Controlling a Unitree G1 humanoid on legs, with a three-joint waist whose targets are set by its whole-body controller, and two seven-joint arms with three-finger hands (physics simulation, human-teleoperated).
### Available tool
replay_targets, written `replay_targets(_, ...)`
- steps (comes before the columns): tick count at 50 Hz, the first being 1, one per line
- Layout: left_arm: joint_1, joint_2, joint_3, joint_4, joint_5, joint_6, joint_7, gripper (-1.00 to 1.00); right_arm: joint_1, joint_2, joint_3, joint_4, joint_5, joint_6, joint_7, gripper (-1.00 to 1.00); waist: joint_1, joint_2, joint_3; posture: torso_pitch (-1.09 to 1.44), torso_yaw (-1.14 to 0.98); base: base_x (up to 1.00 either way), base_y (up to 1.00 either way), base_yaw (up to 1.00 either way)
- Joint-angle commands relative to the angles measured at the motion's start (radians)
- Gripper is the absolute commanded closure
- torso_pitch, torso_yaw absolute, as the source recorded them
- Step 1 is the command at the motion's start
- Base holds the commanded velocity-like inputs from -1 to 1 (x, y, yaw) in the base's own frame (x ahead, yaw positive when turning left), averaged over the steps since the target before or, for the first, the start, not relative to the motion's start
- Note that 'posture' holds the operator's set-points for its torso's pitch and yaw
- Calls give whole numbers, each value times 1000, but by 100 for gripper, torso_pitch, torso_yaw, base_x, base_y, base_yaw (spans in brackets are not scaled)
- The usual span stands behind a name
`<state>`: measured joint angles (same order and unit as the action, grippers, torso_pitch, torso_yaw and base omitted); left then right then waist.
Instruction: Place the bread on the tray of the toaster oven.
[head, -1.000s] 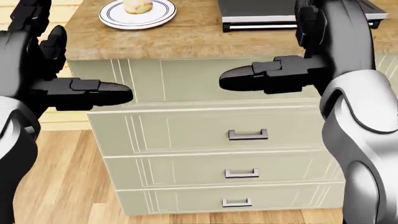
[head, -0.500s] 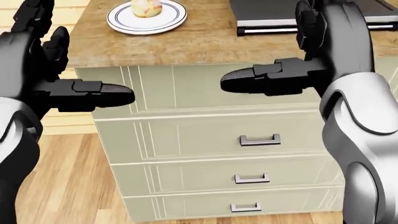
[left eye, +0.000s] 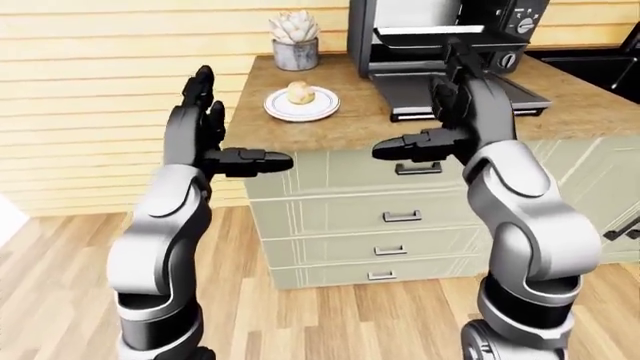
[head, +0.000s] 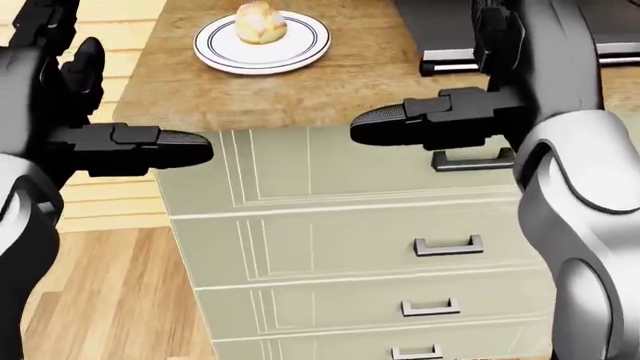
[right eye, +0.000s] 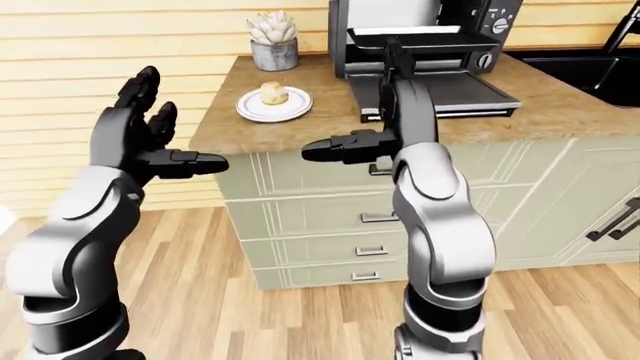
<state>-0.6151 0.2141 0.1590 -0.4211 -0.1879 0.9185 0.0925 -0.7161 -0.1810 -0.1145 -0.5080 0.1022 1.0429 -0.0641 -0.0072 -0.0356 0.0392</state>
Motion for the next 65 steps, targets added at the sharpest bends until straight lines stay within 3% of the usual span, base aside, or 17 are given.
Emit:
replay_targets(1, -29, 13, 9, -20, 2, -29, -1, -100, -28, -4, -2, -18, -3, -25, -2, -100, 10, -17, -24, 0, 0, 16, 18, 0)
replay_targets(8, -30, 13, 9, -22, 2, -25, -1, -100, -26, -3, 0, -12, -4, -33, -1, -100, 0, 33, -12, 0, 0, 16, 19, 0)
replay_targets(12, -29, 13, 10, -21, 3, -27, -2, -100, -22, -3, 0, -7, -5, -40, 1, -100, -7, 152, -39, 0, 0, 16, 18, 0)
replay_targets(13, -29, 13, 10, -22, 3, -26, -1, -100, -23, -3, 1, -7, -5, -39, 0, -100, -1, 98, -27, 0, 0, 17, 19, 0)
replay_targets(14, -29, 13, 10, -23, 3, -25, -1, -100, -23, -3, 1, -7, -5, -39, 1, -100, -4, 117, -22, 0, 0, 16, 18, 0)
replay_targets(21, -29, 13, 10, -18, 2, -30, -2, -100, -28, -2, 0, -12, -5, -27, -1, -100, 9, 80, -25, 0, 0, 17, 1, 0)
replay_targets(26, -28, 13, 10, -19, 3, -31, -3, -100, -26, -2, 1, -10, -5, -33, 1, -100, 20, 25, -26, 0, 0, 16, 0, 0)
replay_targets(29, -29, 13, 9, -28, 2, -21, -1, -100, -25, -2, 0, -16, -4, -29, 1, -100, 25, -50, -42, 0, 0, 16, 0, 0)
replay_targets(30, -29, 13, 9, -29, 2, -20, -1, -100, -25, -2, -1, -15, -4, -30, 1, -100, 15, 5, -27, 0, 0, 16, 0, 0)
replay_targets(32, -27, 12, 8, -26, 3, -25, -2, -100, -26, -2, -1, -18, -3, -28, 1, -100, 15, -19, -25, 0, 0, 16, 0, 0)
replay_targets(37, -26, 12, 7, -23, 6, -29, -4, -100, -28, 0, 3, -19, -4, -27, -1, -100, 9, 23, -17, 0, 0, 16, 0, 0)
replay_targets(42, -25, 11, 6, -20, 7, -34, -5, -100, -27, 0, 3, -16, -5, -31, 0, -100, -5, 124, -34, 0, 0, 14, 0, 0)
replay_targets(43, -25, 11, 6, -22, 7, -30, -5, -100, -27, -1, 3, -16, -5, -30, 1, -100, 0, 96, -35, 0, 0, 14, 0, 0)
replay_targets(45, -26, 10, 7, -27, 7, -26, -5, -100, -27, -2, 2, -19, -5, -29, 2, -100, 3, 108, -25, 0, 0, 14, 0, 0)
replay_targets(51, -25, 10, 7, -23, 8, -30, -6, -100, -23, -1, 3, -15, -8, -36, 4, -100, 13, 58, -20, 0, 0, 14, 0, 0)
replay_targets(56, -26, 10, 7, -22, 9, -30, -6, -100, -30, 0, 3, -21, -7, -23, 3, -100, 25, -27, -42, 0, 0, 14, 0, 0)
replay_targets(65, -27, 9, 7, -23, 9, -28, -6, -100, -25, 1, 4, -12, -9, -35, 6, -100, 6, 37, -9, 0, 0, 11, 0, 0)
